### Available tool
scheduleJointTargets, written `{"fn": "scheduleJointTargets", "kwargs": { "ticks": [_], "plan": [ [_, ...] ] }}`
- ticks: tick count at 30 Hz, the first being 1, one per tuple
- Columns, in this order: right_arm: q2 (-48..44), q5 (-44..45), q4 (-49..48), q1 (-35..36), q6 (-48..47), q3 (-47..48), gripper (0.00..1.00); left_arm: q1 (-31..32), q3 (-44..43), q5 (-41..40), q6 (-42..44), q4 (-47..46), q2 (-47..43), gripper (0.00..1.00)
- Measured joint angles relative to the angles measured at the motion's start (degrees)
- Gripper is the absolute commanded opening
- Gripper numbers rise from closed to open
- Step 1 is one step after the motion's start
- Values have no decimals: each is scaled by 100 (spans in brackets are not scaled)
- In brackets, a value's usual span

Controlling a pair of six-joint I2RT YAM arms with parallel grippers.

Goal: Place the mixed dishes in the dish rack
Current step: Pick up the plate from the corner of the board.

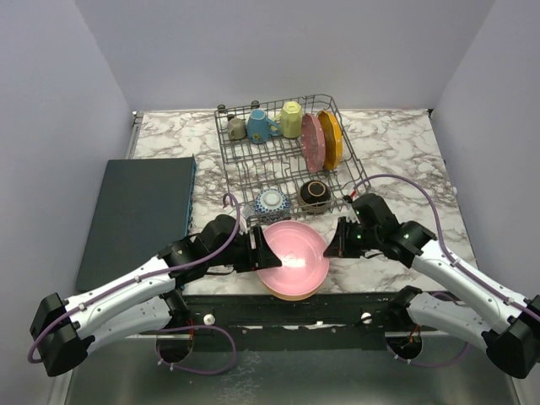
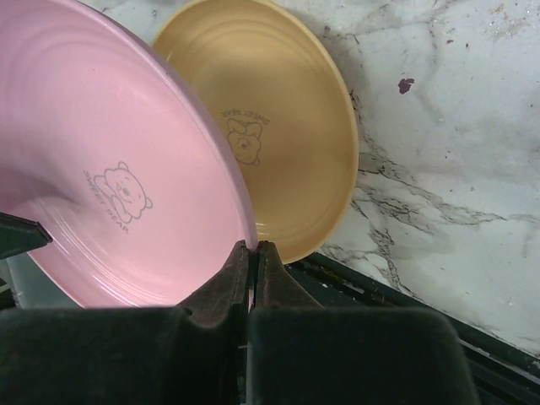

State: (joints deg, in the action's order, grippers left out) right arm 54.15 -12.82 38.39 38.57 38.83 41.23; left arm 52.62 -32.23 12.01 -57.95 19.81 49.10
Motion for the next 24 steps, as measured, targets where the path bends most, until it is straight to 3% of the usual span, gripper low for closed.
{"fn": "scheduleJointTargets", "kwargs": {
  "ticks": [20, 24],
  "plan": [
    [-621, 57, -72, 0, -90, 83, 3, 0, -116, 111, -280, -293, -219, 2],
    [-767, 79, -90, -2, -66, 37, 11, 2, -116, 144, -293, -350, -236, 0]
  ]
}}
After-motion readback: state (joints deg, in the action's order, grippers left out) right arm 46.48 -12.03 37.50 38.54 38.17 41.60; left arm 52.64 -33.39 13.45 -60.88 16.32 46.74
